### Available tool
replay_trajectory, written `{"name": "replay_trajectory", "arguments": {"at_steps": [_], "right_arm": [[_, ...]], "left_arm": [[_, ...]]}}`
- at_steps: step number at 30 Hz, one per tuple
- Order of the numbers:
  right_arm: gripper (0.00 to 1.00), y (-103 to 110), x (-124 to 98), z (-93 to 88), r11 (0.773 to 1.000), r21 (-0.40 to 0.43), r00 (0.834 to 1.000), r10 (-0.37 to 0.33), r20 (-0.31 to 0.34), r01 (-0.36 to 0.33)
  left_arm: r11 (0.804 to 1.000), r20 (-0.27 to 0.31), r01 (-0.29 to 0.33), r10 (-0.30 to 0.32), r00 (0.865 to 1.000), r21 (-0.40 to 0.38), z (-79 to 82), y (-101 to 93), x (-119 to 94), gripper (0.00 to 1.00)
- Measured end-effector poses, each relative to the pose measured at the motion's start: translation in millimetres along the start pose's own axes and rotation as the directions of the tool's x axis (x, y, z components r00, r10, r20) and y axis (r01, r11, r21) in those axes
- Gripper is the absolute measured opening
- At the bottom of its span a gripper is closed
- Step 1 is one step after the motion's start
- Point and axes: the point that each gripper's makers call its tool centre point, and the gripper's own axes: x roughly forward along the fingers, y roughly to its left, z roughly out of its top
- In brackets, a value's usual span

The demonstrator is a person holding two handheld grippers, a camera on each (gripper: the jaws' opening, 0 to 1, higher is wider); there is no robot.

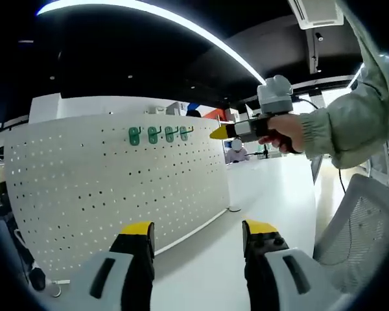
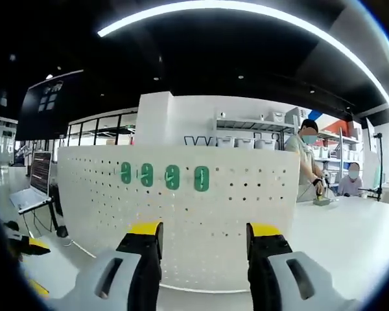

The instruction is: Insert the hook assembly into the mounting plate slot until the hook locks in place.

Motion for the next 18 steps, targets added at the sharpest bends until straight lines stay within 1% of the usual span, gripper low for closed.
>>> {"name": "replay_trajectory", "arguments": {"at_steps": [5, 11, 16, 18], "right_arm": [[0.51, -4, -21, 0.2, 1.0, -0.001, 1.0, -0.002, 0.005, 0.002], [0.53, -2, -45, -5.2, 1.0, 0.012, 1.0, 0.004, 0.001, -0.004], [0.55, 9, -63, -14.2, 0.999, 0.03, 1.0, 0.028, -0.011, -0.028], [0.55, 16, -69, -18.0, 0.998, 0.036, 0.999, 0.046, -0.018, -0.046]], "left_arm": [[1.0, -0.008, 0.002, -0.002, 1.0, 0.009, -1.7, -0.8, -1, 0.57], [1.0, -0.019, 0.007, -0.007, 1.0, 0.021, -3.4, -2.5, -2, 0.57], [1.0, -0.024, 0.007, -0.006, 1.0, 0.023, -4.1, -2.1, -3, 0.57], [1.0, -0.027, 0.006, -0.005, 1.0, 0.025, -3.8, -2.3, -3, 0.57]]}}
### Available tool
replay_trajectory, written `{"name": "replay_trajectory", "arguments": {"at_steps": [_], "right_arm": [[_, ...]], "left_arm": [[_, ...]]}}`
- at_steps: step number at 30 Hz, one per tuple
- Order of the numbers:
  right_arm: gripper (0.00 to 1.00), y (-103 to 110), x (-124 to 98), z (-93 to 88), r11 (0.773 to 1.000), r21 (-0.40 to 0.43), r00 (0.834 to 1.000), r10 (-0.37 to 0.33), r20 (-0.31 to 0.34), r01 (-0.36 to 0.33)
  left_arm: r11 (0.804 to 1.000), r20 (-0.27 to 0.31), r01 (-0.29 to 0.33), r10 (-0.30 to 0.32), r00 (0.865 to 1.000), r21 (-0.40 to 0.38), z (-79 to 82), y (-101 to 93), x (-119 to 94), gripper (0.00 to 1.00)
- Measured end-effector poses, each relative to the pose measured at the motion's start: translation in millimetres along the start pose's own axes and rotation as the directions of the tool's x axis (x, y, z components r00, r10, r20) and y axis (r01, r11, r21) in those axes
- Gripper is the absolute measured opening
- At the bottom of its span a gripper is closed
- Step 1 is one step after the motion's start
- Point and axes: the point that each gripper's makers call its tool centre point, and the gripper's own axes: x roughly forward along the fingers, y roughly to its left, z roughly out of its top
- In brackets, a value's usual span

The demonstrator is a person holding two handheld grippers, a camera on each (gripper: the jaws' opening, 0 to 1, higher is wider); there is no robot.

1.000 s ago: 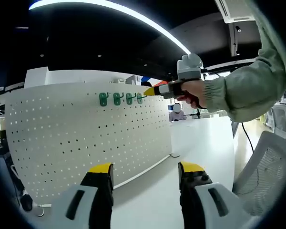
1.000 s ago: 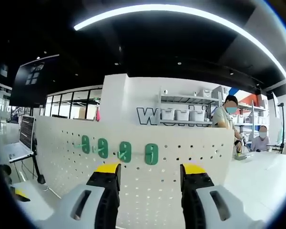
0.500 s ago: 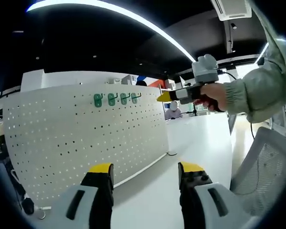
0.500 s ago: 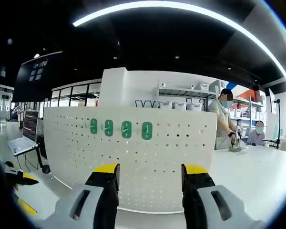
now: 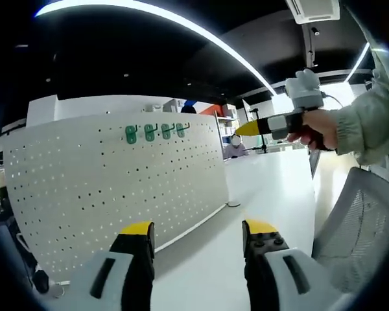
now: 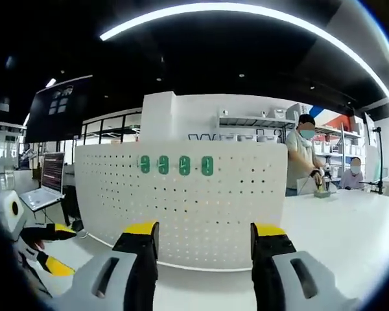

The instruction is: Insert the hook assembly into the mounting plate slot until the hook locks in place.

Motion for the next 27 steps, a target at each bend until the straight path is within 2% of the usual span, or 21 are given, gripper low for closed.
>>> {"name": "replay_trajectory", "arguments": {"at_steps": [3, 12, 13, 15, 18, 22, 24, 27], "right_arm": [[0.56, 15, -9, -5.0, 0.999, 0.015, 1.0, 0.03, -0.005, -0.03], [0.58, 64, -32, -21.4, 0.99, 0.04, 0.991, 0.132, -0.011, -0.131], [0.59, 69, -34, -22.6, 0.989, 0.038, 0.989, 0.145, -0.009, -0.145], [0.6, 83, -40, -22.8, 0.983, -0.018, 0.983, 0.182, 0.013, -0.182], [0.62, 96, -50, -31.0, 0.977, 0.031, 0.977, 0.211, 0.015, -0.211], [0.64, 103, -55, -38.7, 0.972, 0.032, 0.973, 0.231, 0.003, -0.231], [0.64, 103, -56, -26.8, 0.973, 0.015, 0.972, 0.229, 0.055, -0.23], [0.65, 102, -58, -28.5, 0.972, 0.031, 0.972, 0.229, 0.052, -0.231]], "left_arm": [[1.0, 0.001, -0.006, 0.006, 1.0, 0.004, 3.0, 1.6, -1, 0.57], [0.999, 0.043, -0.052, 0.053, 0.998, -0.017, 30.1, 15.4, -16, 0.57], [0.998, 0.046, -0.056, 0.057, 0.997, -0.021, 31.8, 16.2, -18, 0.57], [0.998, 0.051, -0.063, 0.065, 0.997, -0.028, 35.4, 16.8, -24, 0.57], [0.997, 0.036, -0.07, 0.071, 0.997, -0.025, 33.4, 15.0, -31, 0.57], [0.997, 0.026, -0.072, 0.073, 0.997, -0.019, 28.1, 11.3, -40, 0.56], [0.997, 0.023, -0.073, 0.074, 0.997, -0.023, 25.6, 10.0, -43, 0.56], [0.997, 0.014, -0.078, 0.078, 0.997, -0.018, 20.6, 8.4, -47, 0.56]]}}
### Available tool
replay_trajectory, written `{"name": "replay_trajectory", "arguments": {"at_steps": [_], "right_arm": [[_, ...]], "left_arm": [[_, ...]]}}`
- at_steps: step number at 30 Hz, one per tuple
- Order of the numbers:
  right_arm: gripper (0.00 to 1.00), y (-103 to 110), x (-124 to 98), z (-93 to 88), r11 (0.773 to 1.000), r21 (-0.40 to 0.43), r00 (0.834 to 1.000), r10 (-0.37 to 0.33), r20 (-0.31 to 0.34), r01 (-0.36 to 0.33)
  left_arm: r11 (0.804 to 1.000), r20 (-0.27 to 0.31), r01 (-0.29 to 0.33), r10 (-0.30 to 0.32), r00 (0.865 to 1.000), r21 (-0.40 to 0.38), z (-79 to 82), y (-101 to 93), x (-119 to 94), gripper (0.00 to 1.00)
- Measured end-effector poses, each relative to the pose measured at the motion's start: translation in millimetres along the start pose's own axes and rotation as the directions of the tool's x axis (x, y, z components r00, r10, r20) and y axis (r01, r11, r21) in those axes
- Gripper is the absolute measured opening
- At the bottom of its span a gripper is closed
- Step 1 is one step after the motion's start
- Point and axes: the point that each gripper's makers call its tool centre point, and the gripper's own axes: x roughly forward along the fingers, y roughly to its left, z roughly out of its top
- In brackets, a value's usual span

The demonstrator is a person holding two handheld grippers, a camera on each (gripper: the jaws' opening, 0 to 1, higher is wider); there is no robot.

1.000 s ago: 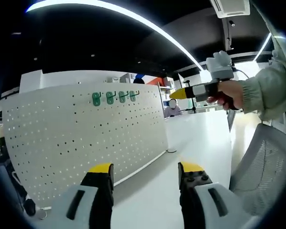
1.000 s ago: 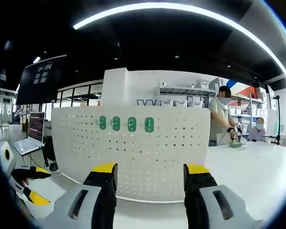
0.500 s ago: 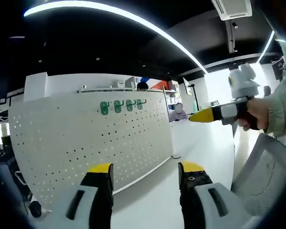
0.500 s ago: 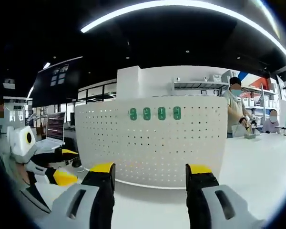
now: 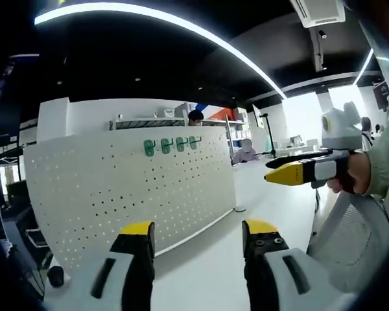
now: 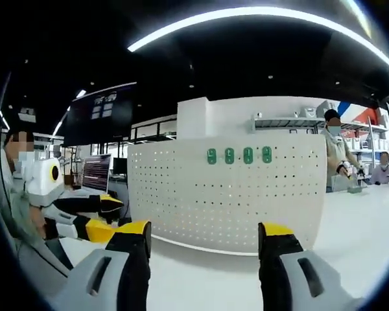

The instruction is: Insert the hook assembly into the mounting plate slot until the hook locks in place.

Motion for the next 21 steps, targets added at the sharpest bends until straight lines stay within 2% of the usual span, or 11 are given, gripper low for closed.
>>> {"name": "replay_trajectory", "arguments": {"at_steps": [8, 11, 16, 18, 21], "right_arm": [[0.66, 11, -2, 4.0, 0.999, -0.019, 0.999, 0.043, 0.027, -0.042], [0.66, 13, -2, 1.7, 0.998, -0.021, 0.999, 0.052, 0.016, -0.052], [0.66, 14, -1, -1.6, 0.998, -0.014, 0.998, 0.059, 0.0, -0.059], [0.66, 14, -1, -2.5, 0.998, -0.014, 0.998, 0.061, -0.004, -0.061], [0.65, 14, -1, -2.4, 0.998, -0.013, 0.998, 0.058, -0.003, -0.058]], "left_arm": [[0.999, -0.017, -0.023, 0.023, 1.0, -0.026, -7.0, 5.7, -3, 0.56], [0.999, 0.015, -0.046, 0.047, 0.999, -0.016, 5.6, 11.9, -11, 0.57], [0.999, 0.031, -0.051, 0.052, 0.998, -0.018, 19.1, 19.0, -17, 0.58], [0.998, 0.039, -0.059, 0.06, 0.997, -0.023, 21.2, 20.9, -21, 0.58], [0.998, 0.021, -0.067, 0.067, 0.998, 0.005, 13.7, 19.9, -23, 0.58]]}}
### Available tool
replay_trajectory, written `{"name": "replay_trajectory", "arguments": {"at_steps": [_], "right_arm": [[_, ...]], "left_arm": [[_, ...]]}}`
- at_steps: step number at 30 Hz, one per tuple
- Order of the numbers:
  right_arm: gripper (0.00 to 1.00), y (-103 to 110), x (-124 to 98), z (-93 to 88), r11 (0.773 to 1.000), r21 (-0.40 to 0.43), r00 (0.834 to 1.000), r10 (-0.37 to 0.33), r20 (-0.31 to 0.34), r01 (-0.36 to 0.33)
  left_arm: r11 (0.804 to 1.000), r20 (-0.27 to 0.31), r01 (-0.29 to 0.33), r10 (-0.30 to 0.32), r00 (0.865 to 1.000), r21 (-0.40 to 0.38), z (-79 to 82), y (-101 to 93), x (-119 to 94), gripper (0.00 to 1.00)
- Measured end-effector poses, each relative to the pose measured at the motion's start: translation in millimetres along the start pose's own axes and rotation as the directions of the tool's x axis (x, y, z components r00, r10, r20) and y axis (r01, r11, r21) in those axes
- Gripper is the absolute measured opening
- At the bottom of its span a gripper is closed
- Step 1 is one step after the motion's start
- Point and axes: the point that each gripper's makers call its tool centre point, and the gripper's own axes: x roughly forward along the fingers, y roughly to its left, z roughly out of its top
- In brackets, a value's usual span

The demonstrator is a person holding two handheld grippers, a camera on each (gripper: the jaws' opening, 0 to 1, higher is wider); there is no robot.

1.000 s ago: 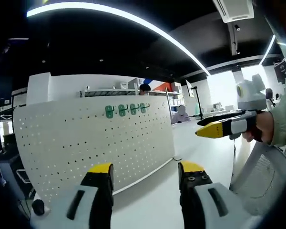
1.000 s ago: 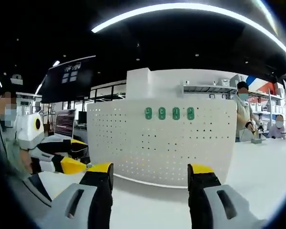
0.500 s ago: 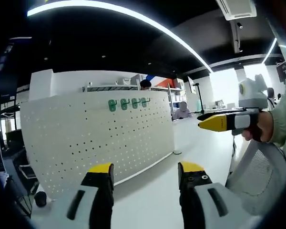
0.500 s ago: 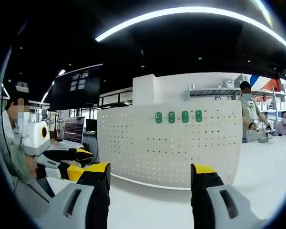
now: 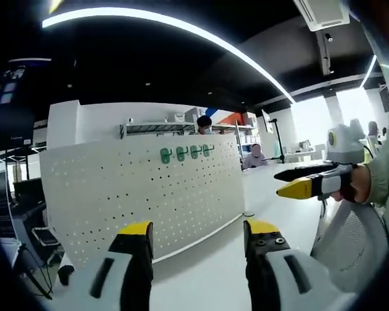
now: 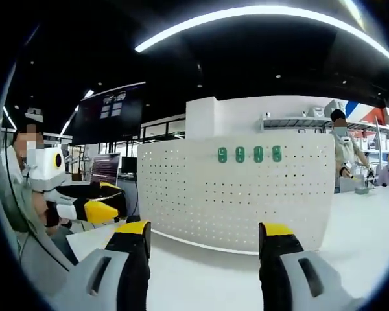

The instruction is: Insert the hook assembly into the mounting plate slot until the hook locks in place.

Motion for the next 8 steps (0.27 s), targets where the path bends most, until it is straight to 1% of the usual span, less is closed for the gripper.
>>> {"name": "replay_trajectory", "arguments": {"at_steps": [3, 6, 8], "right_arm": [[0.65, 0, 1, -0.8, 1.0, 0.007, 1.0, 0.002, -0.004, -0.002], [0.65, 0, 1, -2.0, 1.0, 0.007, 1.0, 0.003, -0.009, -0.003], [0.65, 1, 1, -2.8, 1.0, 0.009, 1.0, 0.009, -0.013, -0.009]], "left_arm": [[1.0, -0.012, 0.005, -0.005, 1.0, -0.011, -6.9, -3.4, -2, 0.58], [1.0, -0.028, 0.007, -0.007, 1.0, -0.006, -14.2, -6.7, -3, 0.57], [1.0, -0.037, 0.012, -0.012, 0.999, -0.008, -15.7, -7.4, -3, 0.57]]}}
